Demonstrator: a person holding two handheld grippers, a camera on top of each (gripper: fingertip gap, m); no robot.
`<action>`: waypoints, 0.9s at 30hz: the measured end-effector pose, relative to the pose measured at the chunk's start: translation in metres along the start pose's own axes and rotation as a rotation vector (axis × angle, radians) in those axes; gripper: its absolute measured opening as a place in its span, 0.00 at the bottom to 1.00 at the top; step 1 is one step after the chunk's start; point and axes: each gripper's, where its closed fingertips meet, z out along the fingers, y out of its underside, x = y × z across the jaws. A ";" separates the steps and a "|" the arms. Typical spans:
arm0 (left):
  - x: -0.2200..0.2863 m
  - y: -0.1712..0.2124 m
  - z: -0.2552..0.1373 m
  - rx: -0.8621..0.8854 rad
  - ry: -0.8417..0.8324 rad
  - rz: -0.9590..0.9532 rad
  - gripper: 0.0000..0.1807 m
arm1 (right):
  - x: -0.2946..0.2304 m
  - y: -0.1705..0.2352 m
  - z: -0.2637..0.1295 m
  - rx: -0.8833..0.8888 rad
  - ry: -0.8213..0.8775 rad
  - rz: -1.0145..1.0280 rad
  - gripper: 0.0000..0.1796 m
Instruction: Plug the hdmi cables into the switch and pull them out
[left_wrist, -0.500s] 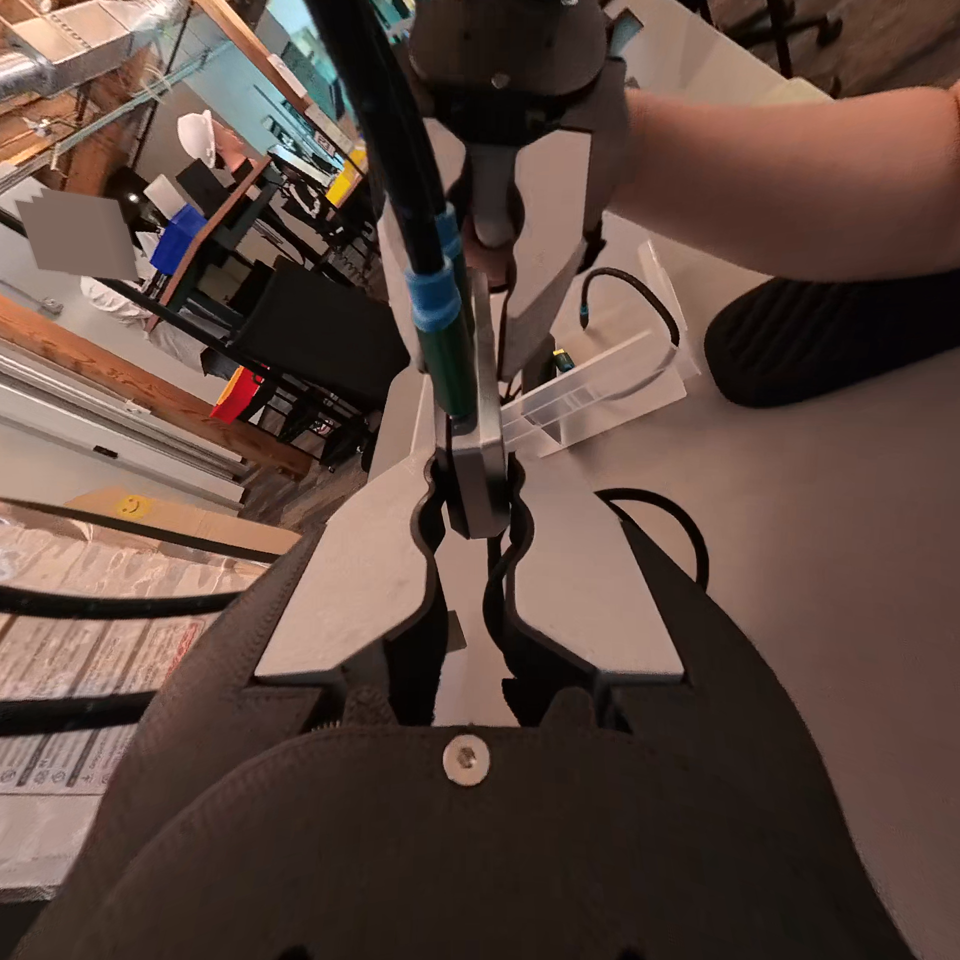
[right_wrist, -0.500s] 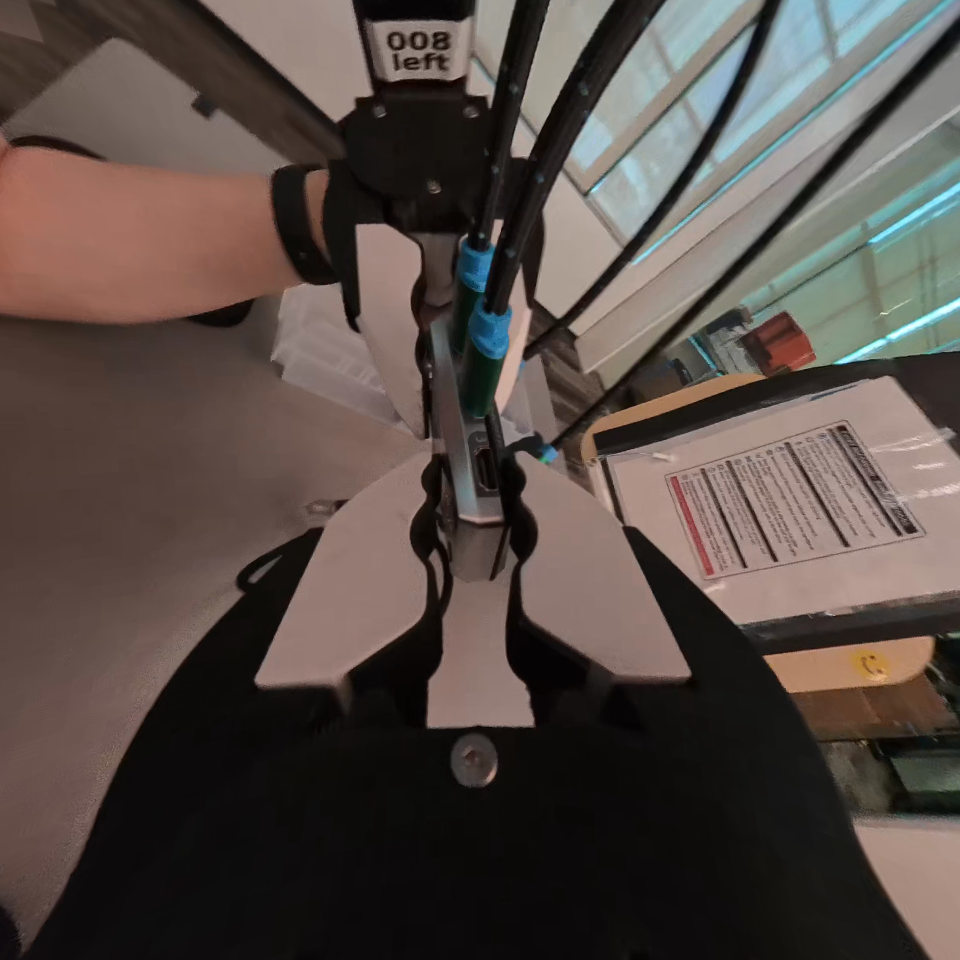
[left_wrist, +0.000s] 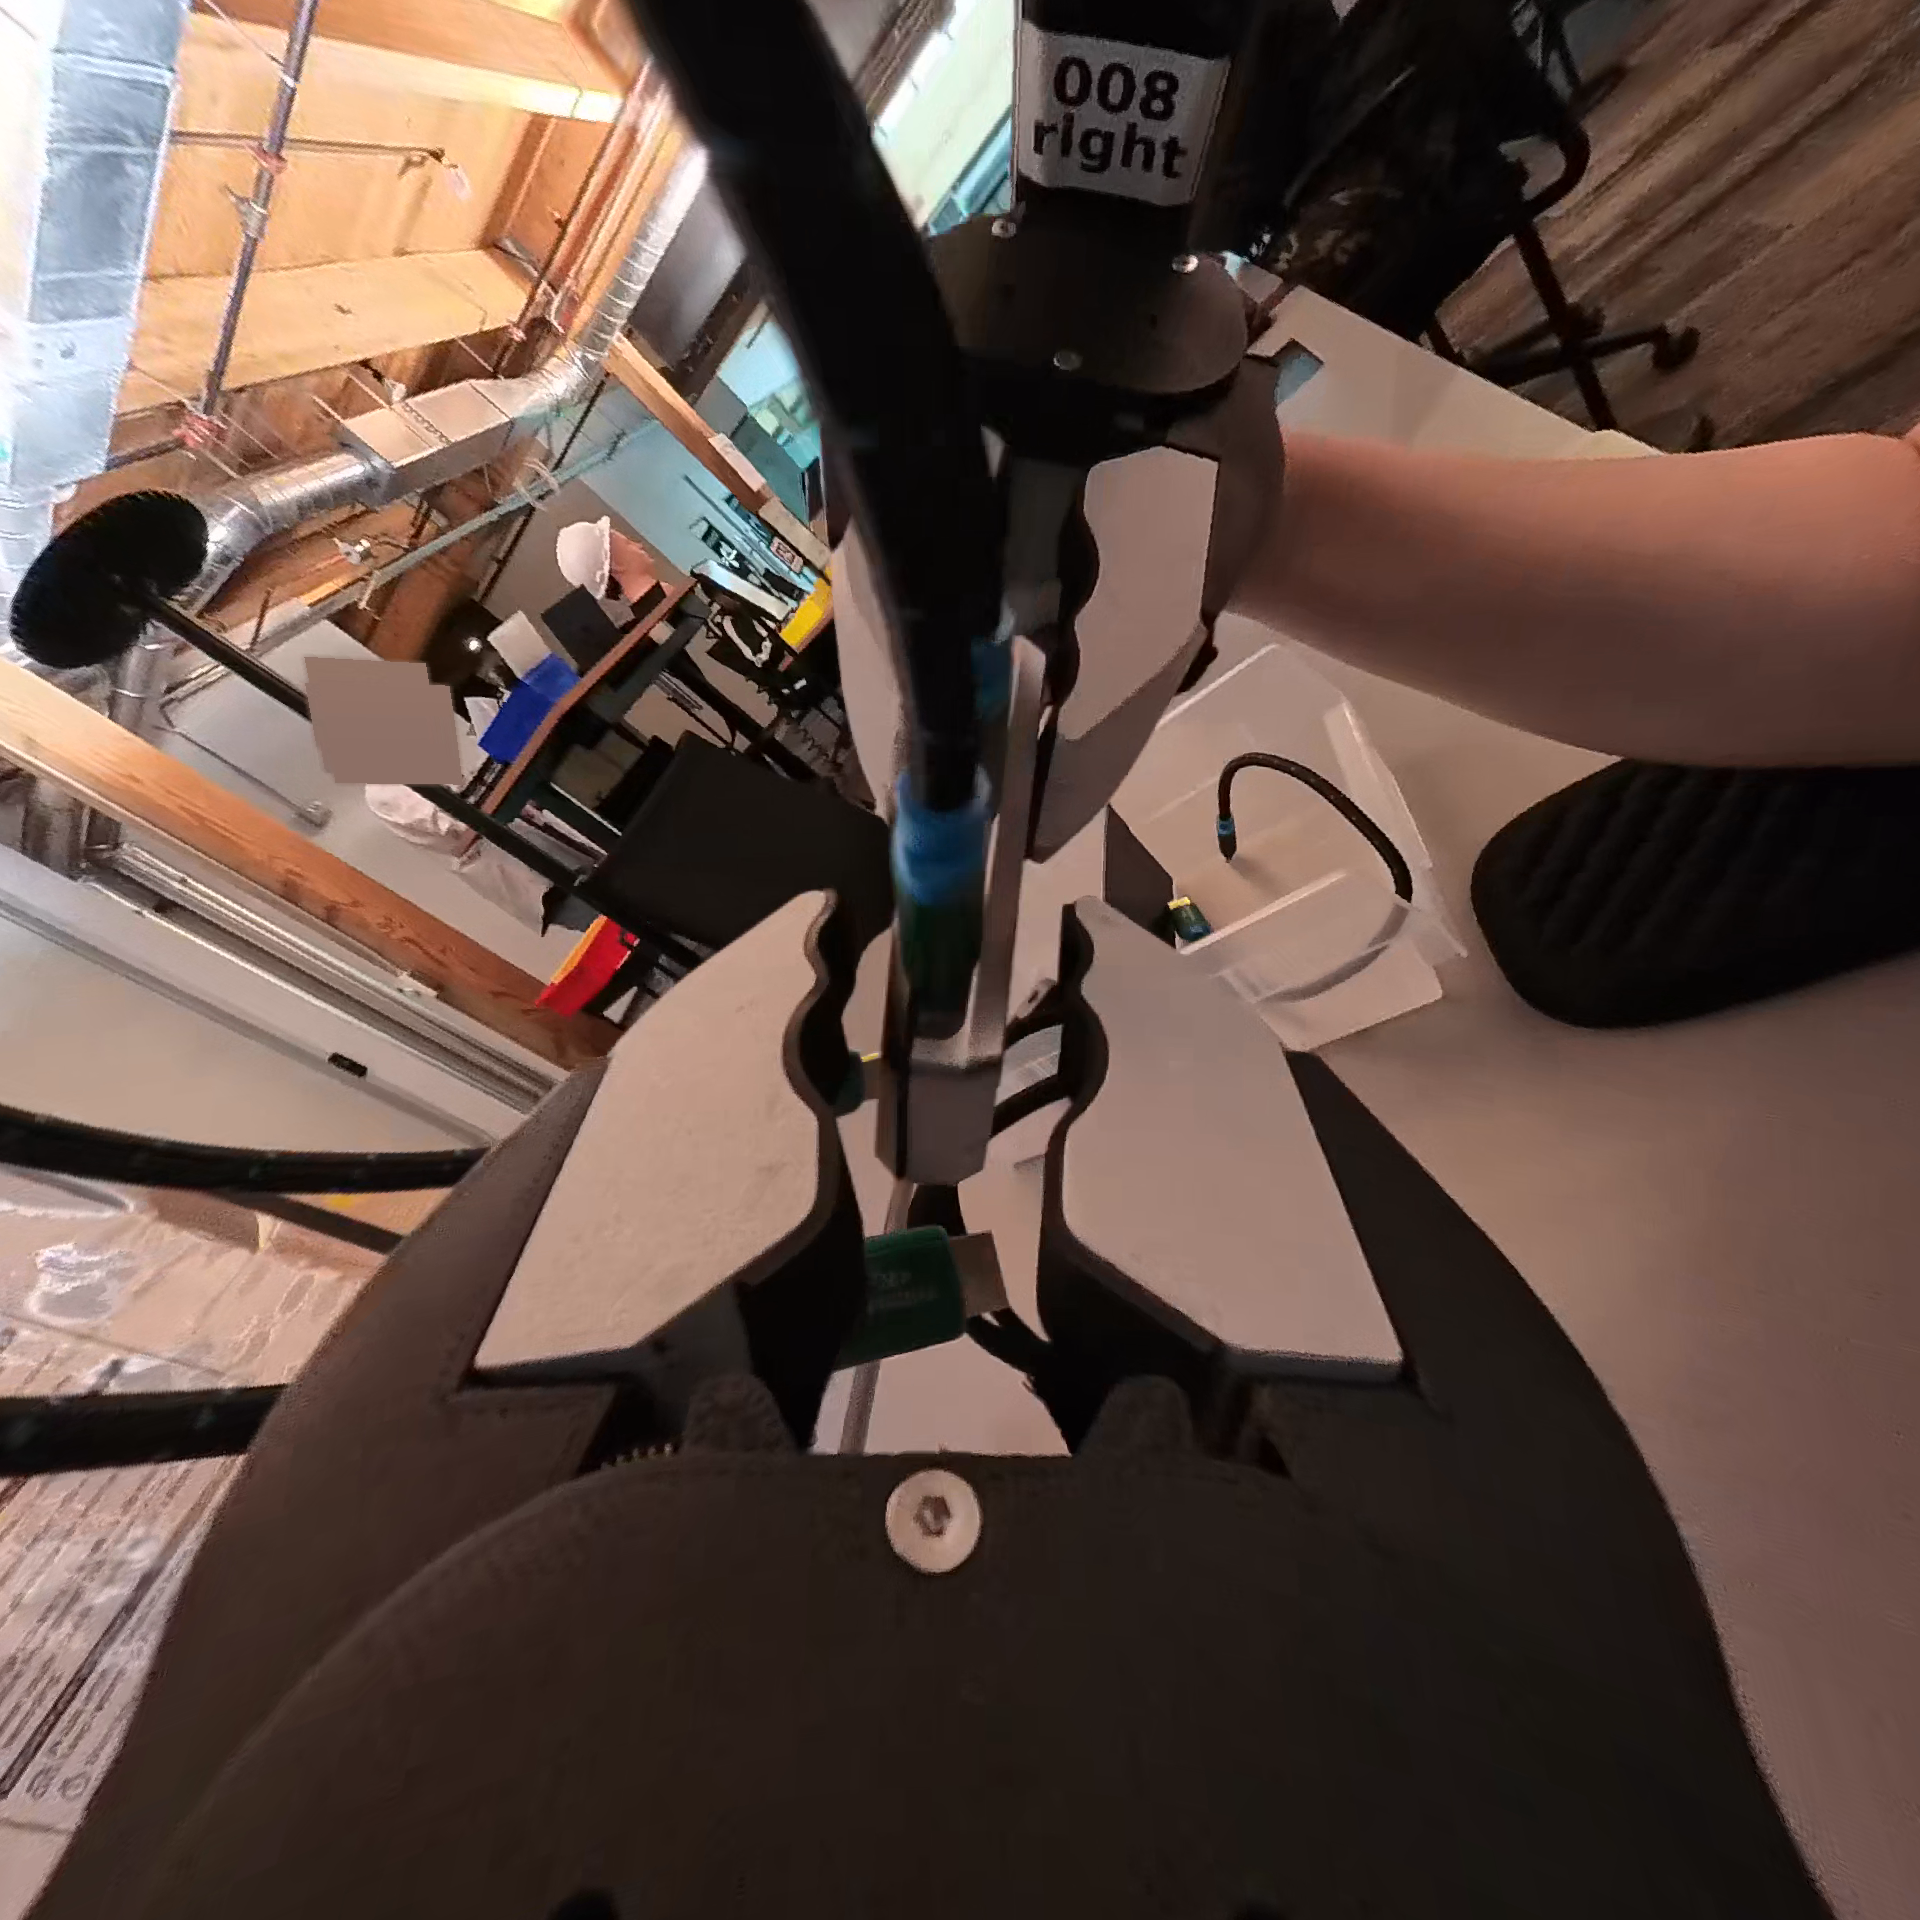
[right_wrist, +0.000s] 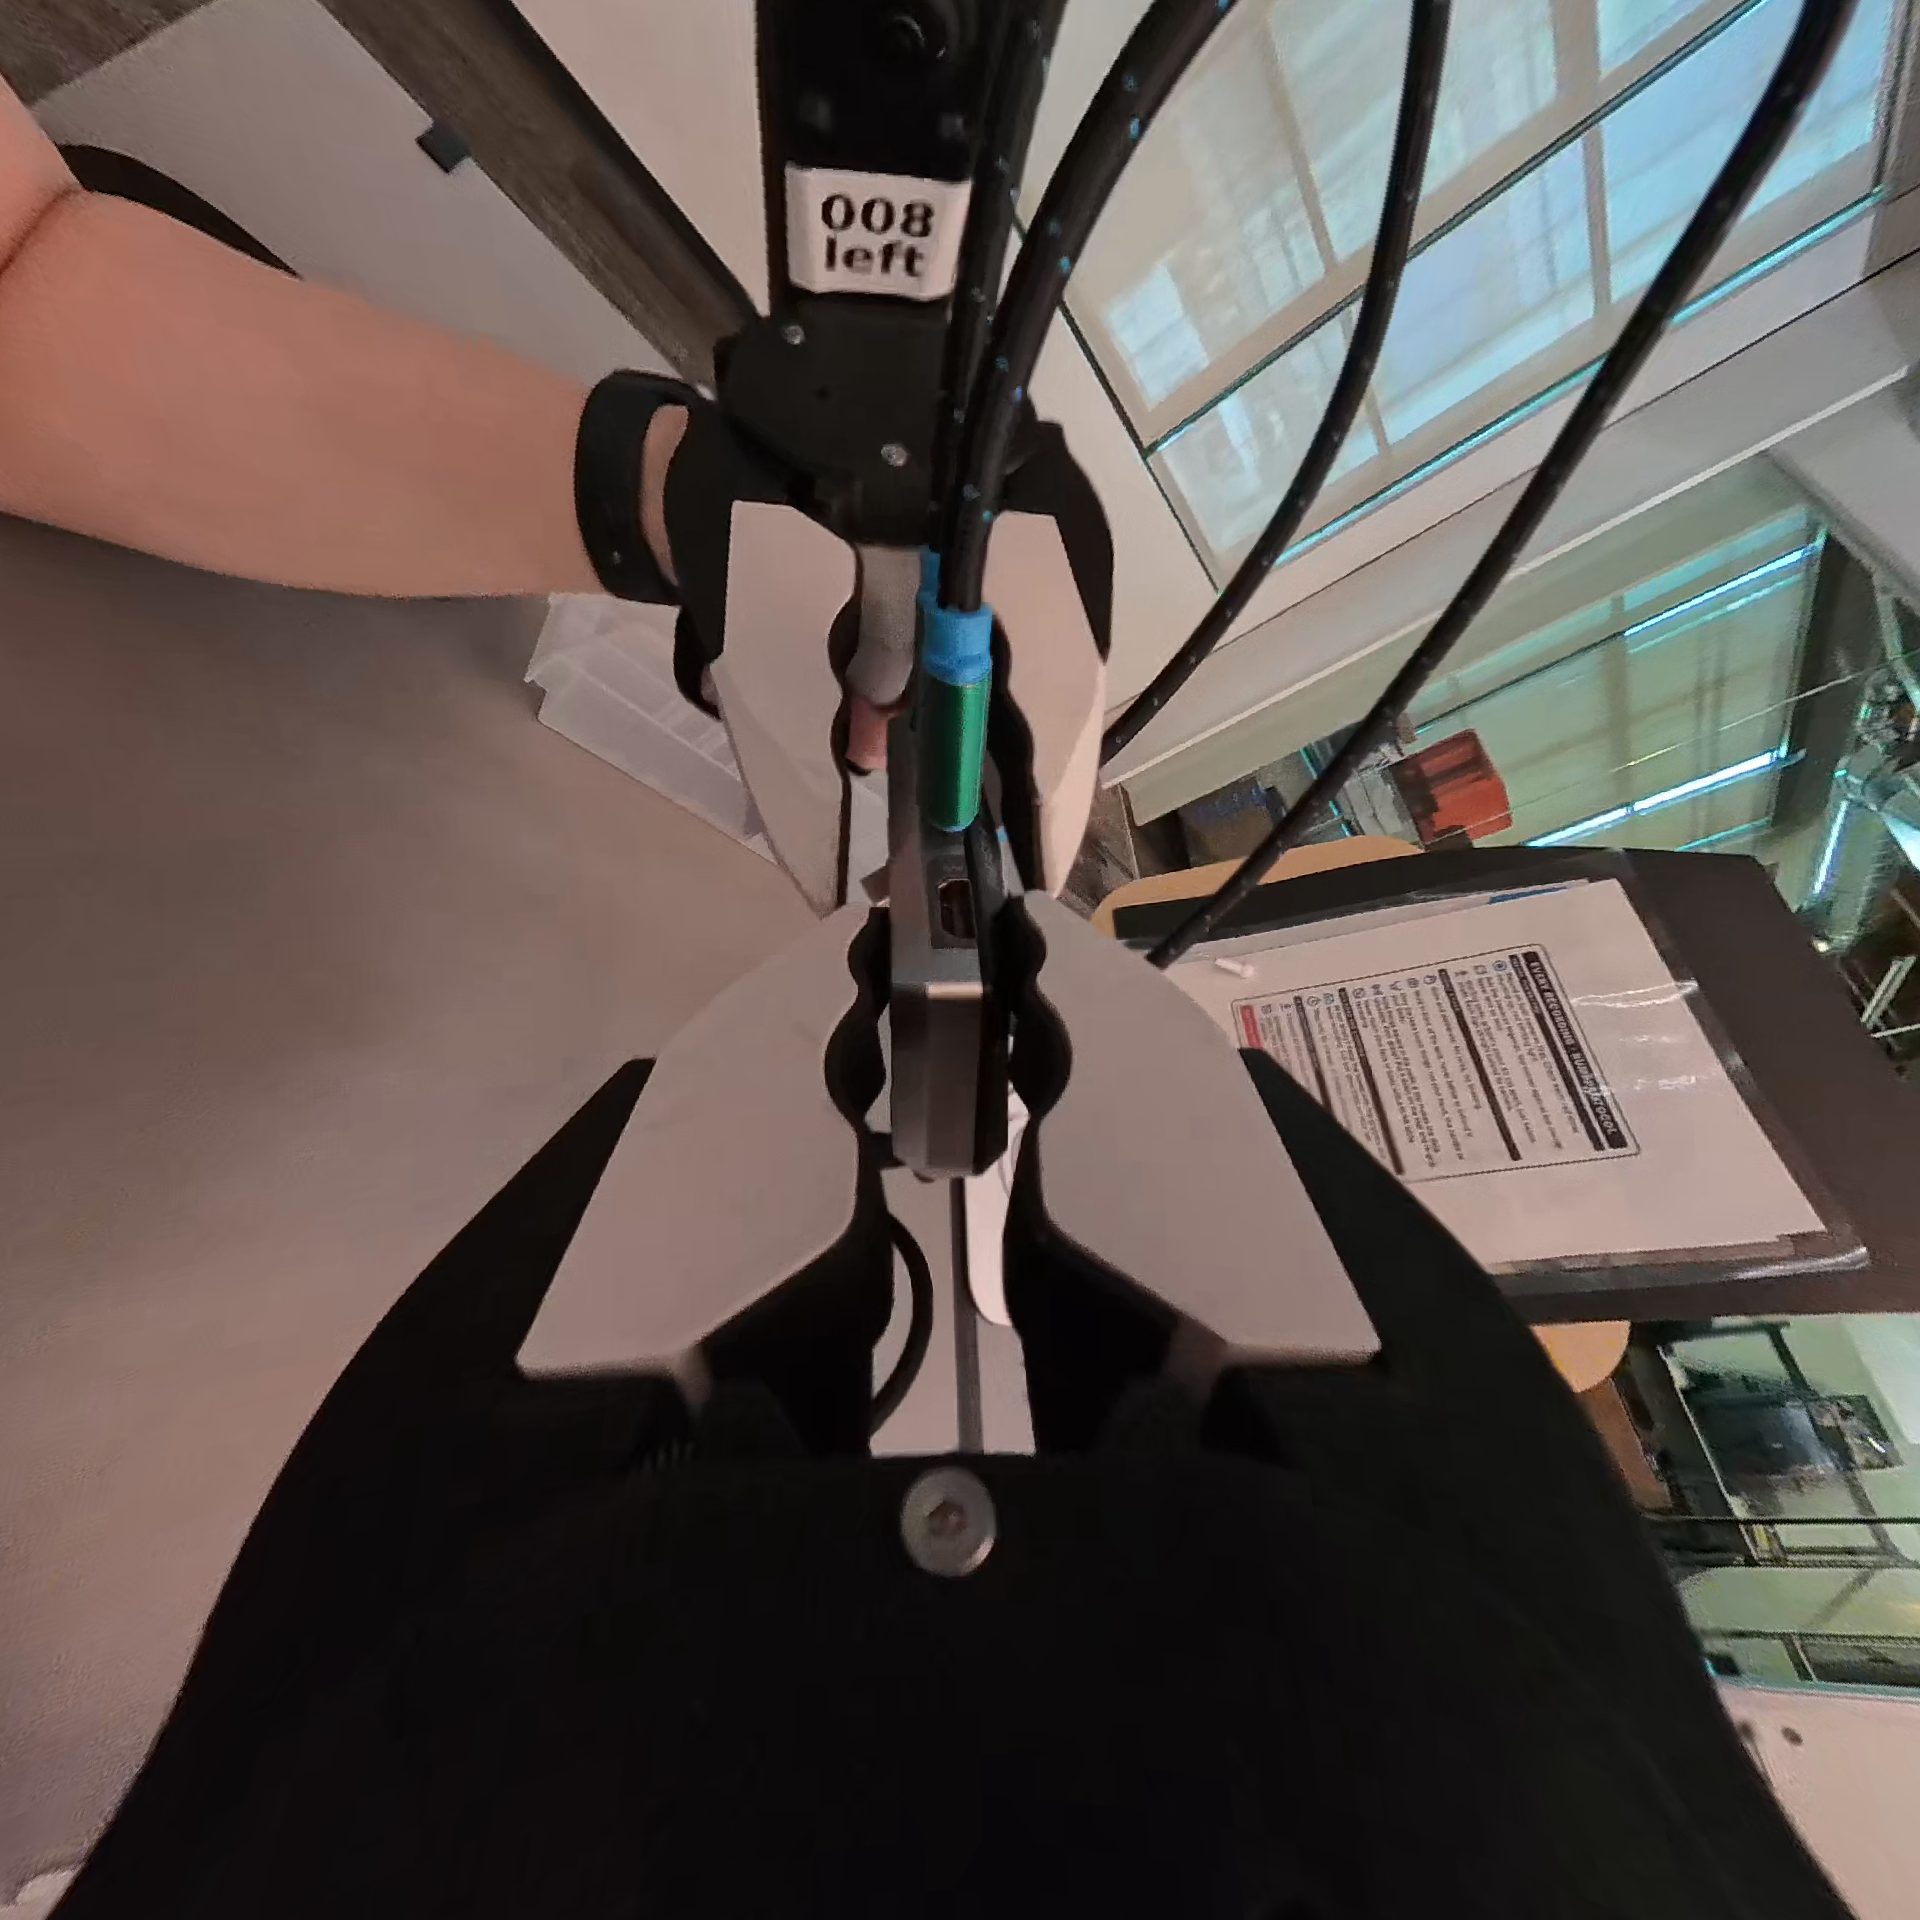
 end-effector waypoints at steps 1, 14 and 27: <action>0.000 -0.001 0.002 0.010 -0.006 0.003 0.20 | 0.000 -0.002 -0.001 0.017 -0.003 0.005 0.12; 0.003 0.008 0.021 0.042 -0.025 0.020 0.13 | -0.002 -0.001 -0.007 0.098 -0.037 0.036 0.12; -0.004 0.060 0.010 -0.492 -0.069 0.290 0.12 | -0.004 0.046 0.002 -0.312 0.036 -0.055 0.23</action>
